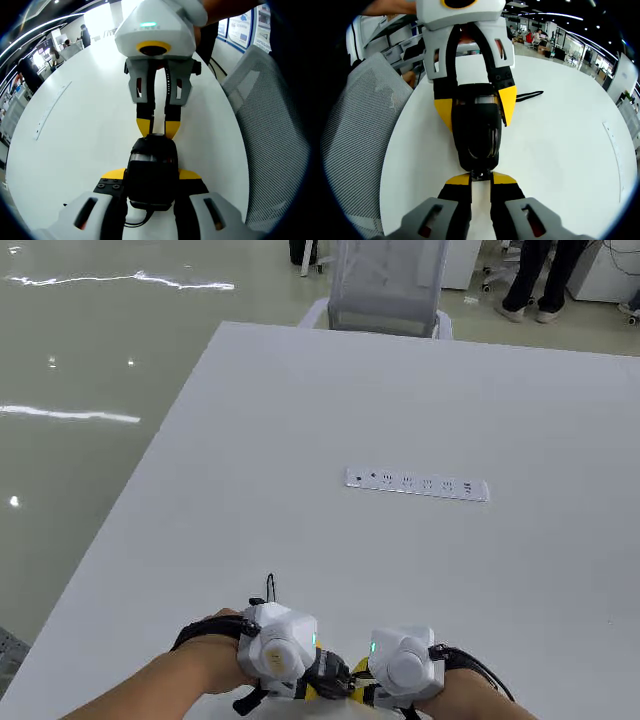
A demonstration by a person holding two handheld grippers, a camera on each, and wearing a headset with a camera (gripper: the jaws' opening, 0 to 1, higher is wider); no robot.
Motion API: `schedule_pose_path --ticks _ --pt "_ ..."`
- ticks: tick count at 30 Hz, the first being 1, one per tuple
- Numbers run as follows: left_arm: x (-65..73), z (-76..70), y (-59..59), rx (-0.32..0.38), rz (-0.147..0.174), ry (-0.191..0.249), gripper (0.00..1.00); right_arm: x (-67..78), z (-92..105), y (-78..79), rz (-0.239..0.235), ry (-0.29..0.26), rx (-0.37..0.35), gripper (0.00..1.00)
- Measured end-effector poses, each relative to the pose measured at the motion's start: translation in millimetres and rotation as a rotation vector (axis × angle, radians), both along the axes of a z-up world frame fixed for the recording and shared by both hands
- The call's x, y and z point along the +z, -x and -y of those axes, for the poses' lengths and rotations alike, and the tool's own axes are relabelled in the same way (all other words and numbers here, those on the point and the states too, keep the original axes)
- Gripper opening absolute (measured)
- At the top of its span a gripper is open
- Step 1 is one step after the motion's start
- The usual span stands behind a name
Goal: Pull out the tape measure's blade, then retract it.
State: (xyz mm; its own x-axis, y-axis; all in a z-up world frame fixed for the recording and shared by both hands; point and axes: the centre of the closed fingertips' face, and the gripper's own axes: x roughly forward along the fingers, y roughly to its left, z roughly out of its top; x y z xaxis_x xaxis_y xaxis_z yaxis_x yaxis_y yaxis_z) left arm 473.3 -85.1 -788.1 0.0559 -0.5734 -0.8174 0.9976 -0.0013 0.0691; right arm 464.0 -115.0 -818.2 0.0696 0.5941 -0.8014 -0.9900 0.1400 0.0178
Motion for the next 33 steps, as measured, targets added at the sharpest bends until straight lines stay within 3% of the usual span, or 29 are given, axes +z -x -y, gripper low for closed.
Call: schedule_pose_path --ticks 33 --pt "0.1 -0.6 0.9 0.021 -0.002 0.002 0.31 1.7 8.1 2.4 -0.008 0.029 0.015 0.11"
